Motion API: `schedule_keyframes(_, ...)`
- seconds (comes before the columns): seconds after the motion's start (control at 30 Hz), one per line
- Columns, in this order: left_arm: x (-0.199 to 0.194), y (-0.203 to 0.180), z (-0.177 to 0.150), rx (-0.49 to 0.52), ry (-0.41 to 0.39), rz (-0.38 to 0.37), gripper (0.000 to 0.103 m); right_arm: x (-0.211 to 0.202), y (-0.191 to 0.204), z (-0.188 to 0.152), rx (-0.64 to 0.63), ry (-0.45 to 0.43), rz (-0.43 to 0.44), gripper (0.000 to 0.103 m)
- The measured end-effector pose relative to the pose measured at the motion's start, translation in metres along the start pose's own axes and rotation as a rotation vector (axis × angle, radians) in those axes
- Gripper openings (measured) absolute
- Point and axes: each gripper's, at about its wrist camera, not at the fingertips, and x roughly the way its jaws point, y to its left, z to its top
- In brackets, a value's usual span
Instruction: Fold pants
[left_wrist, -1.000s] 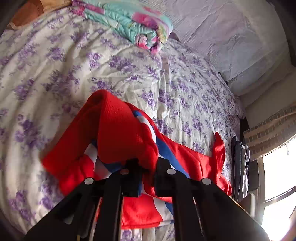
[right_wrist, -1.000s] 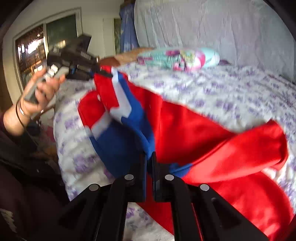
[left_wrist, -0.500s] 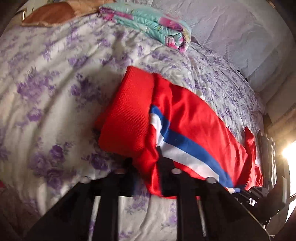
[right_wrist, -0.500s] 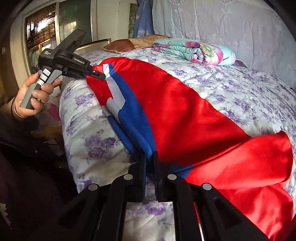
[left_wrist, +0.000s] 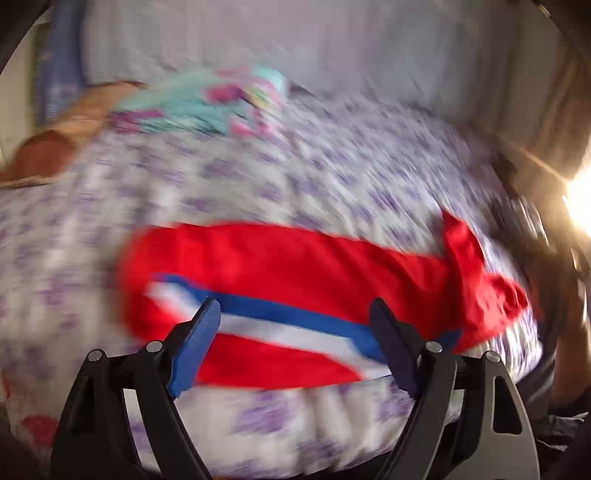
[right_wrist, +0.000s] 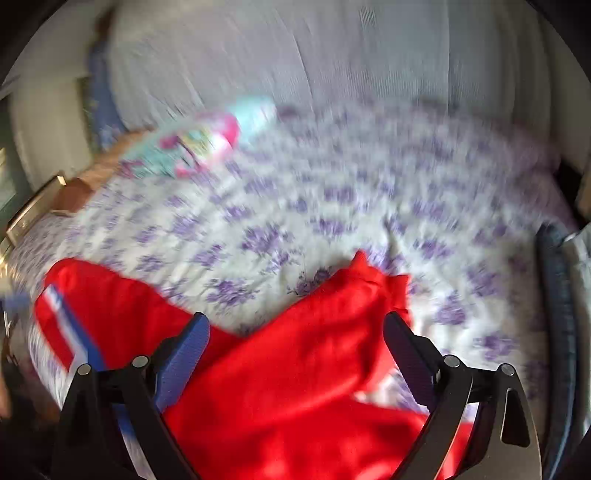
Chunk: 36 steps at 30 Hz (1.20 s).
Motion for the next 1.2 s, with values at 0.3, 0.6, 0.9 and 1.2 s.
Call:
schedule_keyframes(0.3, 0.081, -0.032, -0.019, 0.051, 0.116, -0.048, 0.087, 0.039, -0.019, -0.020, -0.035, 0.063, -0.137, 0.008)
schedule_keyframes(0.6, 0.090, -0.036, -0.019, 0.059, 0.102, -0.092, 0.088, -0.047, -0.102, -0.205, 0.484, -0.248, 0.058, 0.030)
schedule_keyframes(0.9, 0.047, 0.015, -0.020, -0.034, 0.097, -0.083, 0.088, -0.076, -0.127, -0.211, 0.640, -0.255, 0.115, 0.087)
schedule_keyframes(1.2, -0.023, 0.117, -0.038, -0.296, 0.013, 0.059, 0.088, -0.060, -0.157, -0.211, 0.713, -0.219, 0.164, 0.027)
